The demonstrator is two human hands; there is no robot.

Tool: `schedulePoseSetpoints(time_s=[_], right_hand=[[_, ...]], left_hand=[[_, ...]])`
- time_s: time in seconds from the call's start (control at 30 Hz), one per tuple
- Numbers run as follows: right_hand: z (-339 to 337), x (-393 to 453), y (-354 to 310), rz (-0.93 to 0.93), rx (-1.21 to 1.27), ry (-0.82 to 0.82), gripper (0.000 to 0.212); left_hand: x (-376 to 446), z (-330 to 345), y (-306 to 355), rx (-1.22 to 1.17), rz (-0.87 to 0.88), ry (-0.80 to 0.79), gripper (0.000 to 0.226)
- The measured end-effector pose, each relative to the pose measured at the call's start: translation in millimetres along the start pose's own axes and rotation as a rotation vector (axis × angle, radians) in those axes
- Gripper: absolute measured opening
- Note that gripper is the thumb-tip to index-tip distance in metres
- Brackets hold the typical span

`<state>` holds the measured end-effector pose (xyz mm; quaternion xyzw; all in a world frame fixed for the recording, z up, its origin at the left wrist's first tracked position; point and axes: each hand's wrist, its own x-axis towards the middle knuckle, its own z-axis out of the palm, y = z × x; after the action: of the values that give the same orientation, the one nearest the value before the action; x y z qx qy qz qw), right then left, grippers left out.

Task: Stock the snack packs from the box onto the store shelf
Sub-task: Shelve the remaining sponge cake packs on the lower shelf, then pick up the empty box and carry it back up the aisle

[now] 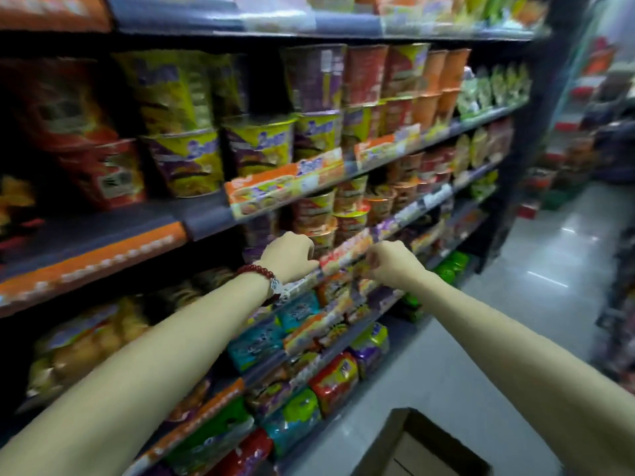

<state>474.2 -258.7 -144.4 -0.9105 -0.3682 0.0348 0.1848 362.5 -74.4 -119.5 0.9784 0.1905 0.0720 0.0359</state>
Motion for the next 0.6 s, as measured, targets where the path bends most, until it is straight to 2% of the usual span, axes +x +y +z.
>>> schedulePoseSetpoints(time_s=[0.17, 0.23, 0.6], right_hand=[[-6, -13, 86, 0.138, -0.006, -0.030, 0.019], [-4, -19, 114, 0.201, 0.006, -0.049, 0.016], [40, -64, 230, 0.666, 0.096, -0.077, 0.025]], left_hand=[[34, 32, 89, -0.084, 0.170, -0.165, 0.027], [51, 49, 107, -0.095, 0.219, -0.163, 0.027], [119, 162, 185, -0.105, 0.487, -0.444, 0.021]])
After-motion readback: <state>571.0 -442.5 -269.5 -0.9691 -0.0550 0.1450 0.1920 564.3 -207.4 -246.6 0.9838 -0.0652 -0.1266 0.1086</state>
